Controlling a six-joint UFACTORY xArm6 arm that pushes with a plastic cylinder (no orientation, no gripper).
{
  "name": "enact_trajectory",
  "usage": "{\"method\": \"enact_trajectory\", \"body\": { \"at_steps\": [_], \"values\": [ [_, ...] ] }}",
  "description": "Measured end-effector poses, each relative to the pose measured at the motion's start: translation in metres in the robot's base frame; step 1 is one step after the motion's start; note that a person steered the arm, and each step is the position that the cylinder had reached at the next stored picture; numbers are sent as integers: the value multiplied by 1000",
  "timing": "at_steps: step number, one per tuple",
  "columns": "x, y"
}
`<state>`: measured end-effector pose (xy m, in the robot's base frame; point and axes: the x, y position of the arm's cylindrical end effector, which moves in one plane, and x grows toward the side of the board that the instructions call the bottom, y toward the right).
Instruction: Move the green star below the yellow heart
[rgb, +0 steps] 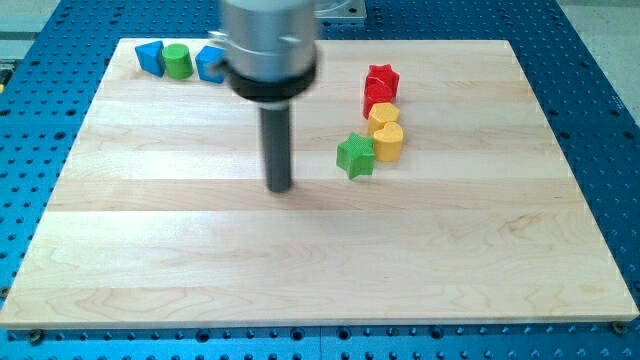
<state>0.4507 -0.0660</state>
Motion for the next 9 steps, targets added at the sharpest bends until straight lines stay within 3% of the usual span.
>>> {"method": "enact_trajectory", "body": {
  "at_steps": [1,2,4,5,6,8,9],
  "values": [
    [-24,34],
    [-21,76],
    [36,113],
    [43,145],
    [43,108],
    [25,112],
    [21,80]
  ]
}}
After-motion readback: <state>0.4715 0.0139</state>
